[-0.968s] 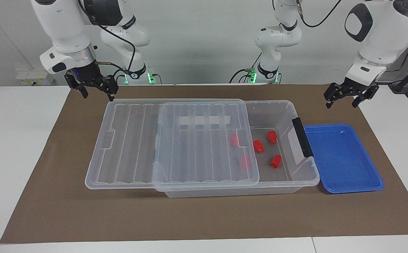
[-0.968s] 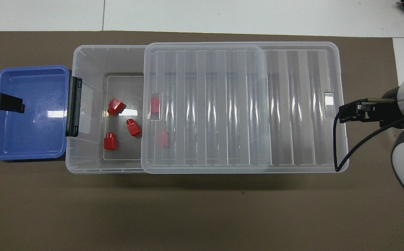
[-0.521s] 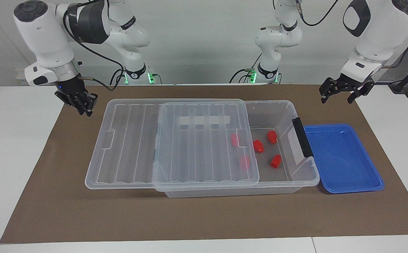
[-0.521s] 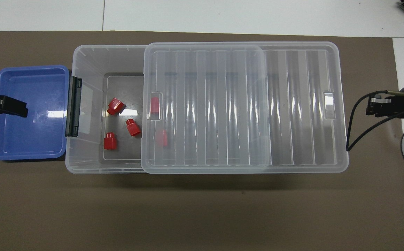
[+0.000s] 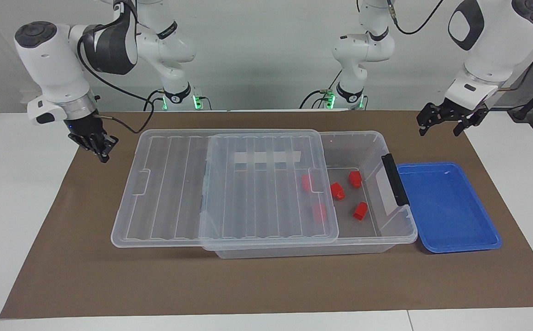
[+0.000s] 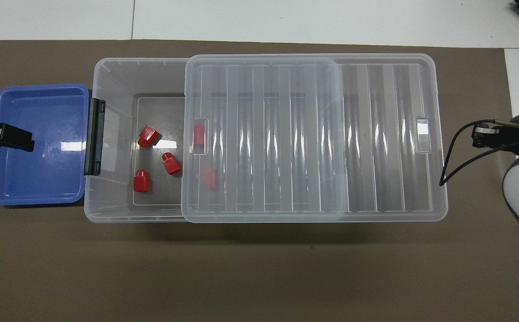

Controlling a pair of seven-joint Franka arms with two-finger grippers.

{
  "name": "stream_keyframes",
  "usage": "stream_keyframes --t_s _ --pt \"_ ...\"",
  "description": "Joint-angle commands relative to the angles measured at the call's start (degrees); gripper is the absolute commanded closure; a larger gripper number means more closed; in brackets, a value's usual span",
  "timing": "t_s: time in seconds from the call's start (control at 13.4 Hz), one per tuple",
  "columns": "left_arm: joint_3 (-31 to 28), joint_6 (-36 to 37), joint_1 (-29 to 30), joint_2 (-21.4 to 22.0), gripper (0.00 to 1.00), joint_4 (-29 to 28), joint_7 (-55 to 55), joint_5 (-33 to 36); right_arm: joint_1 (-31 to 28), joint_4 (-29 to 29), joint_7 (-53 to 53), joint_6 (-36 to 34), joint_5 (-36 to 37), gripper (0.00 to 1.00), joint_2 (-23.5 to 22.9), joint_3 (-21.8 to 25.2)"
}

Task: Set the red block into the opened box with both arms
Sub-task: 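Move the right gripper to the edge of the clear lid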

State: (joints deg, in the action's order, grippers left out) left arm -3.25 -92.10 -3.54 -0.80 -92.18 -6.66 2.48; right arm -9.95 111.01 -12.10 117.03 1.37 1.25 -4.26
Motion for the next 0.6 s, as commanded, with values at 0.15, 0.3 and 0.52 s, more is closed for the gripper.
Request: stream_keyframes --t_s 0.15,0.3,0.52 --pt "-1.0 1.0 -0.9 1.3 0.0 0.2 -0.3 -0.5 0.4 1.7 1.1 2.1 -2.3 1.0 -1.0 -0.4" --pt "-0.9 1.0 -0.5 1.3 0.0 0.2 -0.2 -0.5 1.0 1.8 1.3 2.0 -2.3 1.0 -1.0 -0.7" --pt "-1.1 1.0 0.0 1.5 0.0 0.2 -0.1 -0.5 2.7 3.8 1.0 2.0 -2.3 1.0 -0.3 -0.7"
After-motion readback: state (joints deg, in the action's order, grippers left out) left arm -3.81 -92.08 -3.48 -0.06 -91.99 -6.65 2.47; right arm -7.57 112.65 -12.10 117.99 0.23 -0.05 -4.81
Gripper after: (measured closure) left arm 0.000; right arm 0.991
